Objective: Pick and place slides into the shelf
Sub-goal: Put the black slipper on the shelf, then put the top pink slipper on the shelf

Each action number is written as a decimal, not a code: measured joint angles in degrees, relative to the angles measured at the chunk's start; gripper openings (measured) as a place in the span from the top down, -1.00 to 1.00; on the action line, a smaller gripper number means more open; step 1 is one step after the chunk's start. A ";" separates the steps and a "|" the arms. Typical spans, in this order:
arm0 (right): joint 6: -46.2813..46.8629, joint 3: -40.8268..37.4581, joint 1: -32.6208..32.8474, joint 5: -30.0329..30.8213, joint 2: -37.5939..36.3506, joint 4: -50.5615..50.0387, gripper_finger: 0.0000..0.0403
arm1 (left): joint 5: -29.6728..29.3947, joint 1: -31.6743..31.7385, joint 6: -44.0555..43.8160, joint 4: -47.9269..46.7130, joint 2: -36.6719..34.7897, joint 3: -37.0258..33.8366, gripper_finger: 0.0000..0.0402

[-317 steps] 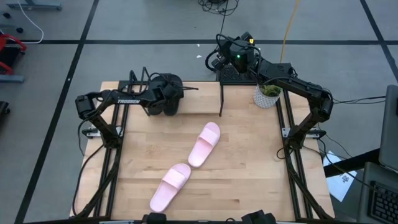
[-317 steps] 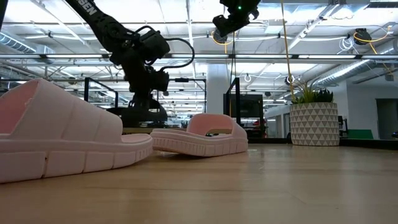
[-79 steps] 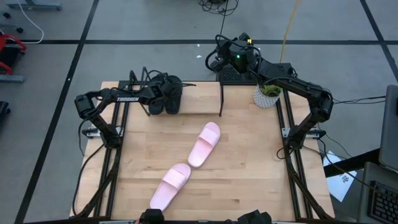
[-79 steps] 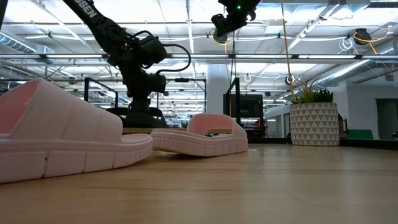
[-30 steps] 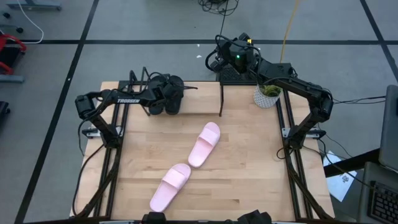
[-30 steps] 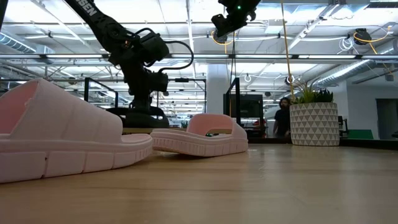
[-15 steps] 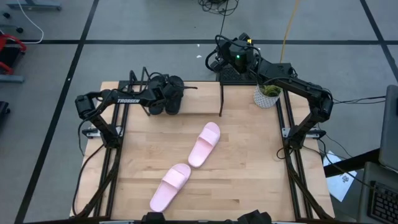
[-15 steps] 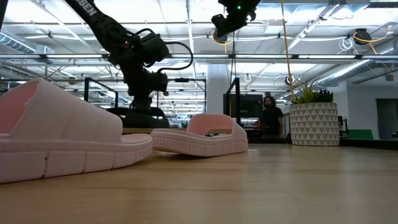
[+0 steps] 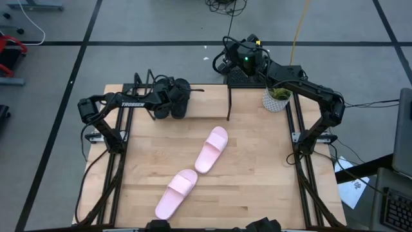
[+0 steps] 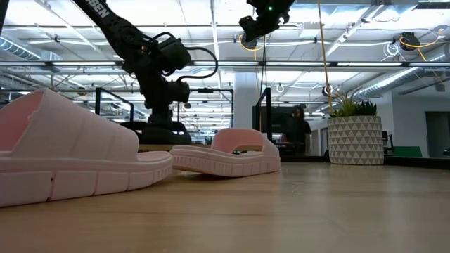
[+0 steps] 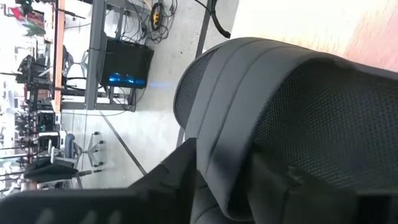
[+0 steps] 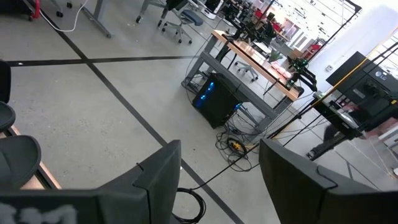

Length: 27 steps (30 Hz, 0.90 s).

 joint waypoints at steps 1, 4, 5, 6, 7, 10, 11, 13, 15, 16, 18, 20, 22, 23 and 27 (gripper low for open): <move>-0.01 0.01 0.00 0.01 0.00 0.00 -0.02 | 0.01 0.00 0.09 0.00 0.00 0.00 0.33; 0.01 0.01 0.00 -0.01 0.00 0.00 -0.02 | 0.00 0.00 0.58 -0.28 0.00 0.00 0.16; 0.00 0.01 0.02 0.01 0.00 0.00 -0.02 | -0.02 0.00 0.60 -0.58 0.00 0.00 0.11; -0.01 -0.01 0.00 0.00 0.00 -0.01 -0.02 | 0.00 0.00 0.60 -0.81 0.00 0.00 0.07; -0.01 -0.01 0.00 0.01 0.00 0.00 -0.02 | 0.00 -0.07 0.60 -0.94 0.00 0.00 0.03; -0.01 -0.01 0.02 0.00 0.00 -0.01 -0.02 | -0.02 -0.46 0.69 -0.99 0.00 0.00 -0.07; -0.01 -0.01 0.00 0.01 0.00 -0.02 -0.02 | -0.04 -0.69 0.78 -1.01 0.00 0.00 -0.09; -0.01 0.01 0.00 0.00 0.00 -0.01 -0.02 | -0.03 -1.34 0.83 -1.01 0.00 0.00 -0.12; -0.01 0.00 0.00 0.00 0.00 -0.02 -0.02 | -0.04 -2.08 1.71 -1.01 0.00 0.00 -0.14; -0.01 0.00 0.00 0.00 0.00 -0.02 -0.02 | -0.09 -2.47 2.35 -1.01 0.00 0.00 -0.14; -0.01 0.00 0.01 0.01 0.00 -0.02 -0.02 | -0.92 -3.23 3.03 -1.01 0.00 0.00 -0.14; -0.01 0.00 0.00 0.01 0.00 -0.02 -0.02 | -2.70 -3.91 3.07 -1.01 -0.01 0.00 -0.13; -0.01 0.00 0.01 0.01 0.00 -0.01 -0.02 | -4.77 -4.55 3.05 -1.01 -0.02 0.00 -0.14; -0.01 0.01 0.02 -0.01 0.00 -0.02 -0.02 | -5.61 -4.84 3.04 -0.98 -0.02 0.00 -0.14; 0.07 0.00 0.02 0.00 0.00 -0.02 -0.02 | -7.58 -5.84 3.05 -0.85 -0.02 0.00 -0.14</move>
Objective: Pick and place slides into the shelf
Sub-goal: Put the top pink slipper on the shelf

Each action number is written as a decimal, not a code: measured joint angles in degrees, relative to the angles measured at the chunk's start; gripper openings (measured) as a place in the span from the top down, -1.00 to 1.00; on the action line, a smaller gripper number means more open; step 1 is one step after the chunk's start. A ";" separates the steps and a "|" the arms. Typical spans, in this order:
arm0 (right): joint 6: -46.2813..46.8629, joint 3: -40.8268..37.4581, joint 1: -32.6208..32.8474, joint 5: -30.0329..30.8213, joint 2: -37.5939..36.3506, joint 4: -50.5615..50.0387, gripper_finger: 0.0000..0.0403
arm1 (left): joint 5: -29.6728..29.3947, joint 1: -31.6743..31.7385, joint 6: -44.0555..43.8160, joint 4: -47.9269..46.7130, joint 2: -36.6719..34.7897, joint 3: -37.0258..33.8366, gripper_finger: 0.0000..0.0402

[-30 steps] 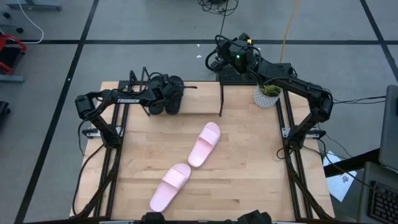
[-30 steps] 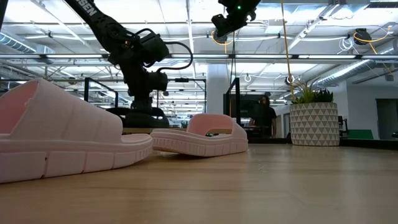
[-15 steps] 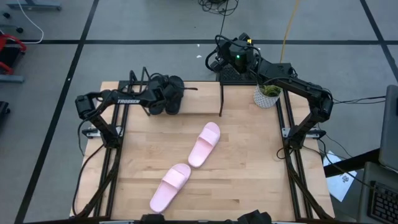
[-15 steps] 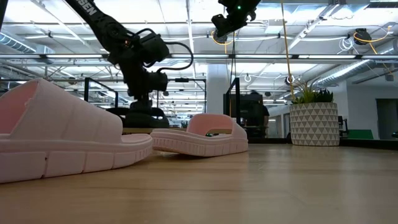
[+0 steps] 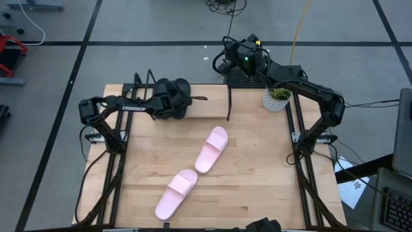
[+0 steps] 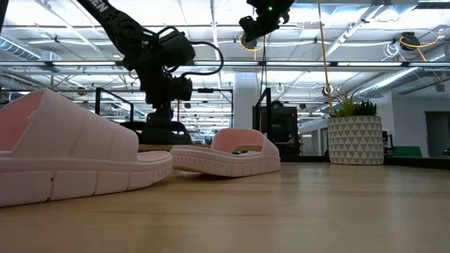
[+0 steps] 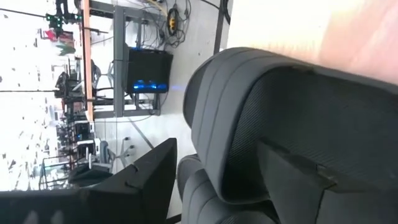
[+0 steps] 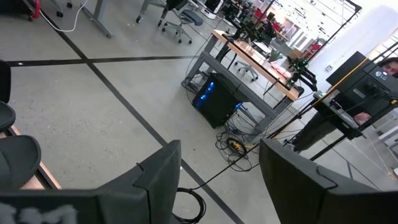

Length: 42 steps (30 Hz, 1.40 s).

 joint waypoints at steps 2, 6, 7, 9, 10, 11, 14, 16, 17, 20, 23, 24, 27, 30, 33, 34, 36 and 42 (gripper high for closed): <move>0.01 0.00 0.00 0.00 0.00 -0.01 -0.02 | 0.00 -0.46 0.00 0.02 0.00 0.00 -0.14; 0.08 -0.01 0.00 0.01 0.00 -0.04 -0.02 | -1.01 -1.71 0.10 -0.01 -0.04 0.00 -0.13; 0.08 0.01 0.00 -0.01 0.00 -0.04 -0.02 | -2.34 -2.23 0.24 -0.08 -0.17 0.00 -0.13; 0.10 -0.01 0.00 0.01 0.00 -0.06 -0.02 | -5.76 -3.26 1.03 -0.32 -1.05 0.00 -0.13; 0.10 0.00 0.00 0.01 0.00 -0.07 -0.02 | -7.52 -3.91 1.59 -0.05 -1.61 0.00 -0.13; 0.10 0.00 0.00 0.00 0.00 -0.07 -0.02 | -8.79 -4.55 1.94 -0.13 -2.39 0.02 -0.13; 0.10 -0.01 0.00 0.01 0.00 -0.07 -0.02 | -10.74 -7.51 2.14 -1.25 -6.66 0.03 -0.13; 0.10 0.01 0.00 0.01 0.00 -0.04 -0.02 | -11.63 -10.57 2.28 -1.84 -10.75 0.09 -0.13; 0.08 -0.01 0.00 0.01 0.00 -0.04 -0.02 | -12.72 -12.59 2.43 -2.05 -13.01 0.10 -0.13; 0.04 -0.01 0.00 0.07 0.00 -0.06 -0.02 | -19.76 -20.72 4.37 -1.80 -20.03 2.74 -0.13; 1.50 0.00 0.00 0.05 0.00 -0.45 -0.02 | -31.25 -30.13 5.24 -0.63 -27.01 8.80 -0.13; 3.32 0.01 0.04 -0.08 0.00 -0.80 -0.02 | -34.92 -33.01 4.49 -0.64 -29.44 10.88 -0.13; 10.53 -0.01 0.83 -6.57 0.00 -4.66 -0.02 | -43.20 -41.18 -0.58 -0.57 -35.62 16.63 -0.13; 15.71 -0.01 2.90 -21.66 0.00 -8.53 -0.02 | -43.03 -48.41 -5.94 -0.86 -40.90 19.31 -0.13; 17.48 -0.01 6.08 -39.14 0.00 -11.22 -0.02 | -43.65 -54.23 -7.08 -1.06 -44.49 19.92 -0.13; 17.43 -0.01 7.46 -42.86 0.00 -12.06 -0.02 | -43.64 -55.48 -6.59 -1.36 -45.21 19.91 -0.13; 17.04 -0.01 10.72 -46.17 0.00 -14.12 -0.02 | -43.57 -57.49 -5.79 -1.54 -45.54 19.87 -0.13; 17.03 0.01 23.08 -44.17 -0.83 -24.43 -0.02 | -43.47 -60.16 -5.22 -2.05 -45.49 19.78 -0.13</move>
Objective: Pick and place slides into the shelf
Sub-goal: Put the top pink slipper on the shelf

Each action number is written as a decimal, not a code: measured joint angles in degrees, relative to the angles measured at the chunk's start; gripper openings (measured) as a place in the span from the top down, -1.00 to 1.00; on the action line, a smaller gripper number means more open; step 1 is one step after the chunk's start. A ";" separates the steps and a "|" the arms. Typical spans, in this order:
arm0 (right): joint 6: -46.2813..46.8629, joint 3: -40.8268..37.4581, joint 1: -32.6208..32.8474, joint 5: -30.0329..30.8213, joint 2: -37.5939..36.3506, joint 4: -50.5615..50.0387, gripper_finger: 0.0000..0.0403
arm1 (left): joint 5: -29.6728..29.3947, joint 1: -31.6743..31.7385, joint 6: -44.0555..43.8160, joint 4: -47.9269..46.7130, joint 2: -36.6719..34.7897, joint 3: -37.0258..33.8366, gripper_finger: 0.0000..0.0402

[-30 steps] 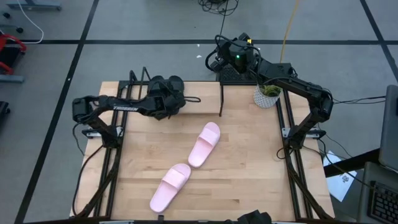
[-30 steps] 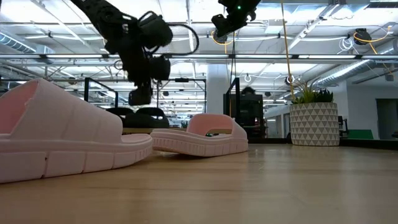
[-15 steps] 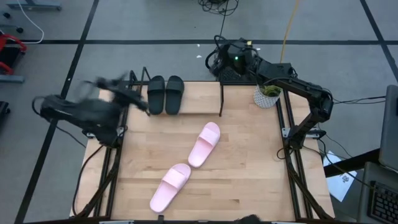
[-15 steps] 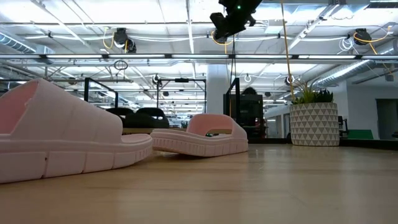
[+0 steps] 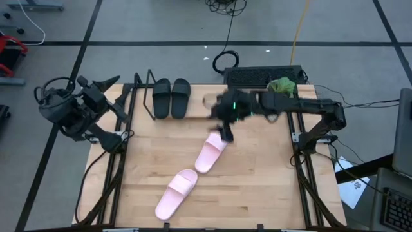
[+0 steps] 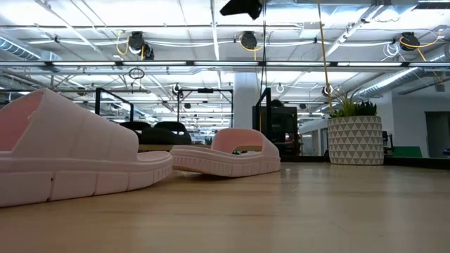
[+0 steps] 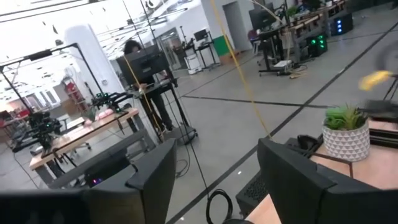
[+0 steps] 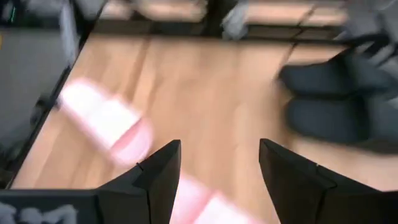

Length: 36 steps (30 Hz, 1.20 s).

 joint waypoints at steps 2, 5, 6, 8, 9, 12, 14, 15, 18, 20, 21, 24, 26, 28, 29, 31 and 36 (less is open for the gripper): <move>1.22 -0.02 4.79 3.64 0.19 -3.41 -0.02 | -0.01 -0.54 -0.02 -0.06 -0.01 0.00 -0.13; 3.91 -0.02 11.28 10.00 1.17 -5.38 -0.02 | 0.00 -1.06 -0.02 -0.78 -0.01 0.00 -0.13; 4.72 -0.02 13.09 12.15 1.49 -6.41 -0.02 | 0.00 -1.14 -0.02 -1.10 -0.01 0.00 -0.13; 6.93 -0.02 15.80 15.62 2.97 -6.43 -0.02 | -0.01 -1.34 -0.02 -1.36 -0.01 0.00 -0.13; 8.07 0.00 16.68 16.88 3.81 -6.33 -0.02 | -0.01 -1.43 -0.02 -1.37 -0.01 0.00 -0.13; 11.08 0.00 17.80 17.78 7.07 -7.06 -0.02 | 0.00 -1.45 -0.02 -2.08 0.05 0.00 -0.13; 12.15 0.00 17.73 18.52 9.22 -8.11 -0.02 | -0.02 -1.45 -0.04 -2.45 0.32 0.00 -0.13; 12.58 0.00 17.61 19.88 10.57 -9.10 -0.02 | 0.00 -1.45 -0.04 -2.48 0.41 0.00 -0.13; 13.82 0.00 16.70 23.24 14.18 -10.66 -0.02 | 0.02 -1.45 -0.06 -2.56 0.65 0.00 -0.13; 15.74 -0.04 15.70 23.51 16.24 -11.20 -0.02 | 0.02 -1.45 -0.04 -2.56 0.86 0.00 -0.13; 16.74 -0.04 15.35 23.43 17.07 -11.15 -0.02 | 0.05 -1.45 -0.04 -2.59 0.91 0.00 -0.13; 18.78 -0.04 14.49 23.43 19.24 -12.05 -0.02 | 0.15 -1.45 -0.07 -2.54 1.12 -0.02 -0.13; 19.32 -0.03 14.22 23.36 20.39 -12.22 -0.02 | 0.15 -1.45 -0.07 -2.56 1.23 -0.02 -0.13; 19.62 -0.04 14.20 23.34 21.24 -12.60 -0.02 | 0.15 -1.45 -0.07 -2.56 1.25 -0.02 -0.13; 20.02 -0.04 14.11 23.35 21.52 -12.67 -0.02 | 0.15 -1.45 -0.07 -2.56 1.26 -0.02 -0.13; 21.22 -0.02 14.03 23.38 22.09 -12.89 -0.02 | 0.15 -1.45 -0.07 -2.54 1.25 -0.02 -0.13; 21.78 -0.12 13.59 25.20 22.98 -13.40 -0.02 | 0.13 -1.45 -0.09 -2.54 1.25 -0.02 -0.13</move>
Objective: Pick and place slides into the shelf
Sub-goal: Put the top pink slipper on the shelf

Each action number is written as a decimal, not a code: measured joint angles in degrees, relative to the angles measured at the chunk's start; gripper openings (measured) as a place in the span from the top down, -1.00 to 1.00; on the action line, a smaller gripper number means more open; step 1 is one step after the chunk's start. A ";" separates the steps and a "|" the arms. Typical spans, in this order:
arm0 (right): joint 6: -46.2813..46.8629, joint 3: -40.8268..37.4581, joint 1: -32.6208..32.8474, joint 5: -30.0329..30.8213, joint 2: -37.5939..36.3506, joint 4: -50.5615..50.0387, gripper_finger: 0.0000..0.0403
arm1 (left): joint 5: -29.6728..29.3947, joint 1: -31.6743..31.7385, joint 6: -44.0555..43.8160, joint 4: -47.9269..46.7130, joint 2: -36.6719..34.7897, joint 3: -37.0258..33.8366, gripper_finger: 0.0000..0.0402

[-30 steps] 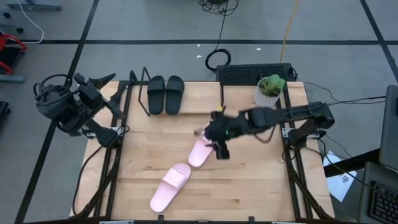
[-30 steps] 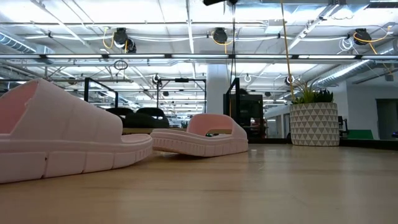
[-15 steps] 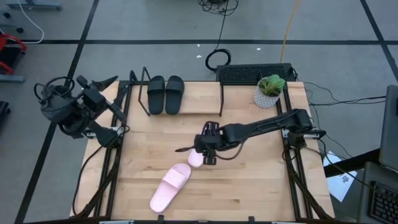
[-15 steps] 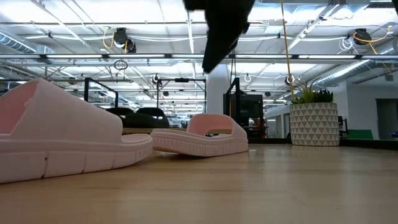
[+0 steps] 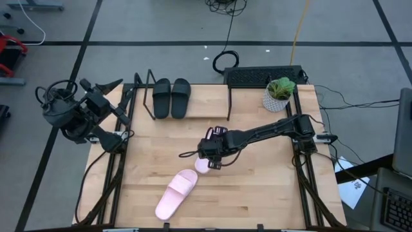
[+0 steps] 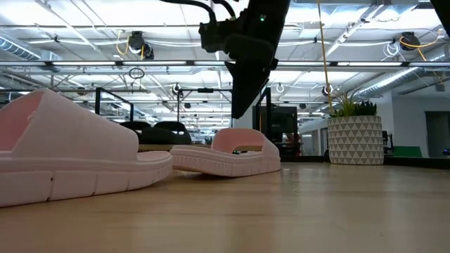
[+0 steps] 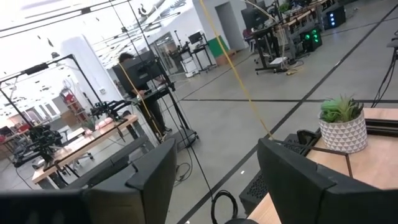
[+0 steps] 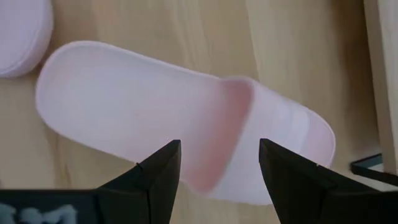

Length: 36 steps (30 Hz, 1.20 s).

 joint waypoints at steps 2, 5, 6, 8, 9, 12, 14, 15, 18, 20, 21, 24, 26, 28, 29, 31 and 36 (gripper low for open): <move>0.64 -0.93 -0.35 -0.08 -0.15 0.94 -0.02 | 0.00 0.00 -0.05 0.02 0.00 0.00 -0.13; 2.08 -3.49 -0.61 0.01 -0.06 1.51 -0.02 | 0.00 0.00 -0.52 0.02 0.02 0.00 -0.13; 2.50 -4.49 -0.72 0.03 -0.02 1.51 -0.02 | -0.02 0.00 -0.78 0.02 0.02 0.00 -0.13; 3.46 -6.35 -0.83 0.02 -0.02 1.56 -0.02 | -0.01 0.00 -0.79 0.02 0.11 0.00 -0.13; 3.87 -7.30 -0.88 0.02 -0.06 1.89 -0.02 | -0.02 0.00 -0.79 0.04 0.13 0.00 -0.13; 5.61 -10.08 -0.93 1.07 -0.12 3.56 -0.02 | -0.04 0.00 -0.76 0.04 0.35 0.00 -0.13; 6.94 -11.18 -0.88 2.83 -0.16 3.92 -0.02 | -0.02 0.00 -0.76 0.02 0.40 0.00 -0.13; 7.58 -11.43 -0.86 3.64 -0.19 3.89 -0.02 | -0.03 0.00 -0.76 0.02 0.47 0.00 -0.13; 8.10 -11.59 -0.82 5.55 -0.19 3.92 -0.01 | -0.04 0.00 -0.76 0.04 0.48 0.00 -0.13; 8.02 -11.70 -0.97 5.88 -0.15 4.32 0.02 | -0.04 0.00 -0.76 0.03 0.48 0.00 -0.13; 8.03 -11.70 -1.08 5.90 -0.14 4.74 0.04 | -0.04 0.00 -0.75 0.03 0.48 0.00 -0.13; 8.04 -11.70 -1.26 5.96 -0.12 5.44 0.11 | -0.15 0.00 -0.88 0.04 0.66 0.00 -0.13; 8.29 -11.70 -1.47 6.04 -0.10 5.57 0.17 | -0.15 0.00 -0.98 0.04 0.76 0.00 -0.13; 9.42 -11.71 -1.78 6.60 -0.10 5.54 0.23 | -0.15 0.00 -1.01 0.04 1.01 0.00 -0.13; 9.88 -11.72 -1.85 7.17 -0.10 5.45 0.26 | -0.15 0.00 -1.00 0.05 1.09 0.00 -0.13; 10.68 -11.74 -2.14 7.53 -0.08 5.29 0.35 | -0.15 0.00 -0.79 0.02 1.24 0.00 -0.13; 11.48 -11.74 -2.33 7.51 -0.08 5.24 0.70 | -0.15 0.00 -0.76 0.04 1.79 0.00 -0.13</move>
